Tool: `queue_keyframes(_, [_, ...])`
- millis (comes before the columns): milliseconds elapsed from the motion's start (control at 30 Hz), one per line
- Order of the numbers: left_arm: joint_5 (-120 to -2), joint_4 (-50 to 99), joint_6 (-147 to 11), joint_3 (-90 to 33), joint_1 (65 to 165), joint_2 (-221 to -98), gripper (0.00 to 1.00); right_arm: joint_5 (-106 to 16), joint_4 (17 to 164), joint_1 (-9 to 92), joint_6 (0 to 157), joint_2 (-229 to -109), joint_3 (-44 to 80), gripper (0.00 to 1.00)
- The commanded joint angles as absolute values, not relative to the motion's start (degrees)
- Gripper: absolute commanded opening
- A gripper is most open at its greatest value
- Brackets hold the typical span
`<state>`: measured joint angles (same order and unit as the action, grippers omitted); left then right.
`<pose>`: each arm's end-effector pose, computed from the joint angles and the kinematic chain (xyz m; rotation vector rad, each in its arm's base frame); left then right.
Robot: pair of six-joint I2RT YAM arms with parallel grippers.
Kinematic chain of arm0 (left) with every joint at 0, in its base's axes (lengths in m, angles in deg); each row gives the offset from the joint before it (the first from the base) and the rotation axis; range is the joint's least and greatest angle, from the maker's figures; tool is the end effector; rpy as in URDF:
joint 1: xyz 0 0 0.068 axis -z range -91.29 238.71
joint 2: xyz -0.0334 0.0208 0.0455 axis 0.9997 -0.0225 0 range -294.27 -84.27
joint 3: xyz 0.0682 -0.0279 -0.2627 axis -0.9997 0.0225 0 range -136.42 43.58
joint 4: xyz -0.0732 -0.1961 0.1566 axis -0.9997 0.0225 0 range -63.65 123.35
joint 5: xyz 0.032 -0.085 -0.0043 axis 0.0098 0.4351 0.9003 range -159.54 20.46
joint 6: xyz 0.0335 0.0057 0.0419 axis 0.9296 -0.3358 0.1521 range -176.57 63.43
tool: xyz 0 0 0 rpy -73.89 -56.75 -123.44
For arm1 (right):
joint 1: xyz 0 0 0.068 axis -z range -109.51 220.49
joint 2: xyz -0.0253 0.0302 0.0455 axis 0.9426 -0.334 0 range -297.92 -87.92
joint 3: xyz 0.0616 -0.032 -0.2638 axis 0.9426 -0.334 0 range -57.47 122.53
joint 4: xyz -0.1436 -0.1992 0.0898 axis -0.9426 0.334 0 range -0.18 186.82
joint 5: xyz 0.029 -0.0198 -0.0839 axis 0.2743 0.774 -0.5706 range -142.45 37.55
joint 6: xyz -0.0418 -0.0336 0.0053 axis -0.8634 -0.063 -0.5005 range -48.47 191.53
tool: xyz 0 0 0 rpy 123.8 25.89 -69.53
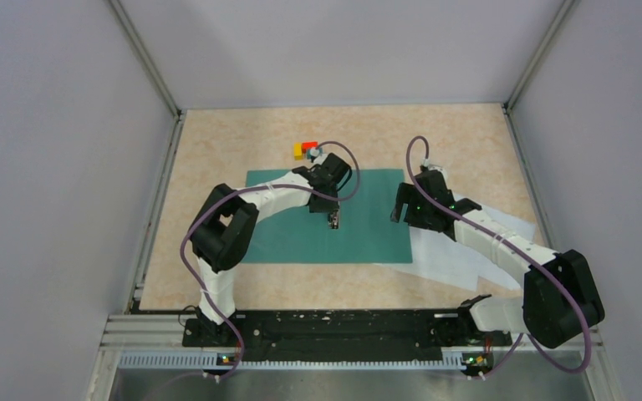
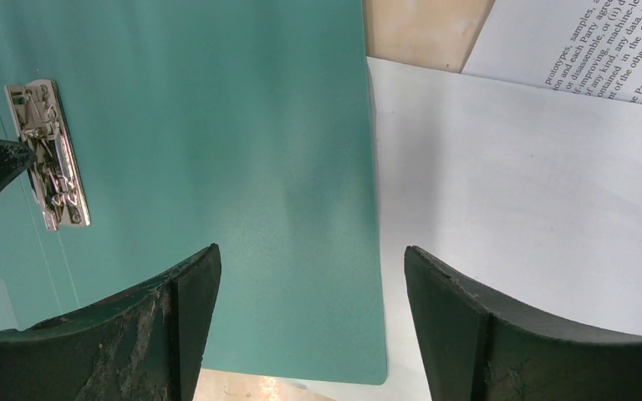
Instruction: Put the files into the folder
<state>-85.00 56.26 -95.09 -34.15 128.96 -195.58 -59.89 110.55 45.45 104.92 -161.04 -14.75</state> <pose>0.3126 -0.2523 0.1771 -0.0441 2.6153 -0.1165 0.2317 0.1032 0.2088 0.2369 2.4631 0.2857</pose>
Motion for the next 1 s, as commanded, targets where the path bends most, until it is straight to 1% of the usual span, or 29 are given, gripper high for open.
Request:
queue_keyframes(0, [-82.68, 53.20, -94.62, -33.71, 129.51, -195.66, 0.40, -60.37, 108.90, 45.87, 104.11, -160.02, -14.76, 0.80])
queue_keyframes(67, [-82.97, 53.92, -94.50, -34.35, 129.66, -196.25, 0.40, -60.29, 108.89, 45.81, 104.05, -160.11, -14.69, 0.80])
queue_keyframes(267, [-86.77, 57.04, -95.36, -34.90, 129.67, -199.30, 0.32, -60.01, 108.72, 45.88, 103.94, -160.65, -14.31, 0.80])
queue_keyframes(333, [-88.42, 58.06, -95.61, -34.83, 129.73, -199.82, 0.26, -60.13, 108.63, 45.88, 103.96, -160.61, -14.25, 0.80])
queue_keyframes(433, [-90.72, 59.04, -95.72, -33.92, 129.44, -198.99, 0.15, -60.39, 108.71, 45.88, 103.85, -160.55, -14.23, 0.80])
queue_keyframes(633, [-93.76, 58.96, -94.04, -28.23, 126.39, -192.63, 0.00, -60.74, 108.96, 45.92, 103.87, -160.60, -14.14, 0.80])
queue_keyframes(867, [-92.96, 58.33, -87.11, -23.33, 121.46, -188.90, 0.00, -60.95, 109.14, 47.57, 103.87, -160.26, -15.02, 0.80])
queue_keyframes(967, [-90.38, 58.07, -84.35, -22.07, 118.95, -188.09, 0.00, -61.42, 109.15, 48.64, 103.81, -159.64, -15.87, 0.81])
